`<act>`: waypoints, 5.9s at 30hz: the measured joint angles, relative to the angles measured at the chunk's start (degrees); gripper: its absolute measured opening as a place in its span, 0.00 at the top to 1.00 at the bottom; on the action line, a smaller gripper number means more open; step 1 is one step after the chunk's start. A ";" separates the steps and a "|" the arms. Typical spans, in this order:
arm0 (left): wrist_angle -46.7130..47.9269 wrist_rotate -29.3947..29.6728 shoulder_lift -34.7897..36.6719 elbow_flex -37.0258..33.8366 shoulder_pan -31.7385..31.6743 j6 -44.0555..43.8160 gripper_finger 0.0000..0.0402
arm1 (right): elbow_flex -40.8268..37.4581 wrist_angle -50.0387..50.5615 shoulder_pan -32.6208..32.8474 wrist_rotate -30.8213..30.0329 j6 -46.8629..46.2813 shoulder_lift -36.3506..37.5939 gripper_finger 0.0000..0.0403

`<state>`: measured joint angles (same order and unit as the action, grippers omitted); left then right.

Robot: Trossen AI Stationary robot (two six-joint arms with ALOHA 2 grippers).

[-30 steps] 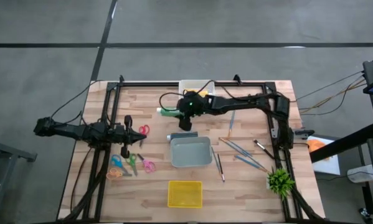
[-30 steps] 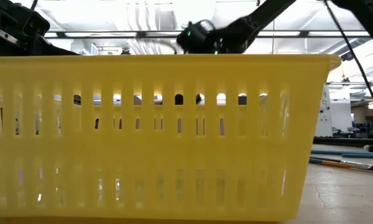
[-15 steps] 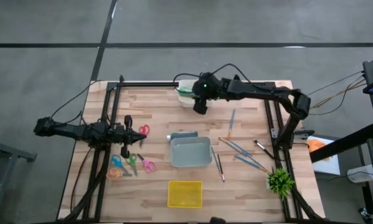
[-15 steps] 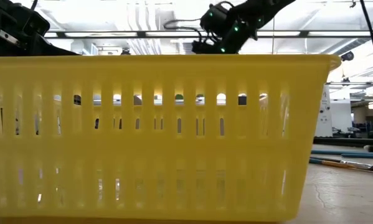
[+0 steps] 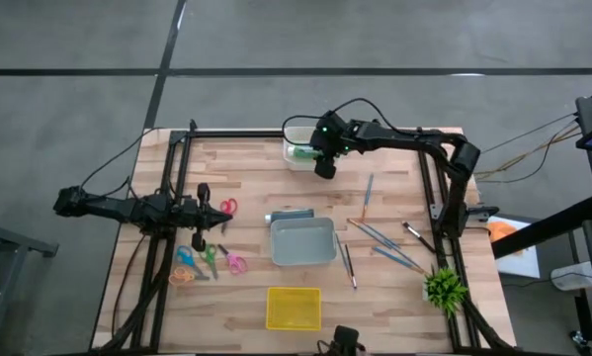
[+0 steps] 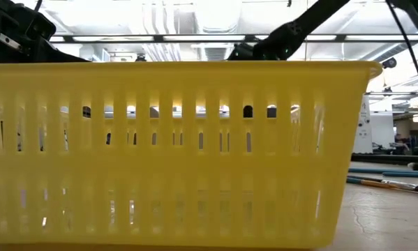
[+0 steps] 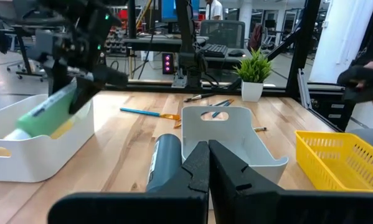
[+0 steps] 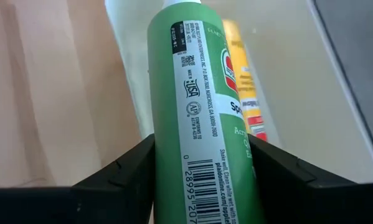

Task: Pick & Place Paint Supplies
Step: Put the green paint bottle into the white bin, then put the black paint bottle into the white bin

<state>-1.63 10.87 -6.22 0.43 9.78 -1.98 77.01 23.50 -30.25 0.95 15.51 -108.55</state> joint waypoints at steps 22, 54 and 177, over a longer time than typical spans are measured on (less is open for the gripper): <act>0.00 0.00 0.00 0.02 0.00 -0.02 1.00 | 0.50 -2.69 -0.40 3.99 1.22 -5.73 0.48; 0.01 0.00 0.00 0.02 0.00 0.00 1.00 | 0.37 -2.85 1.76 5.82 -0.52 2.56 0.25; 0.01 0.00 0.00 0.01 0.02 -0.02 1.00 | 14.21 5.85 17.24 7.91 -4.50 -12.31 0.62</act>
<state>-1.62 10.87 -6.22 0.43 9.80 -1.99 91.22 29.35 -13.02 8.86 11.01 -120.85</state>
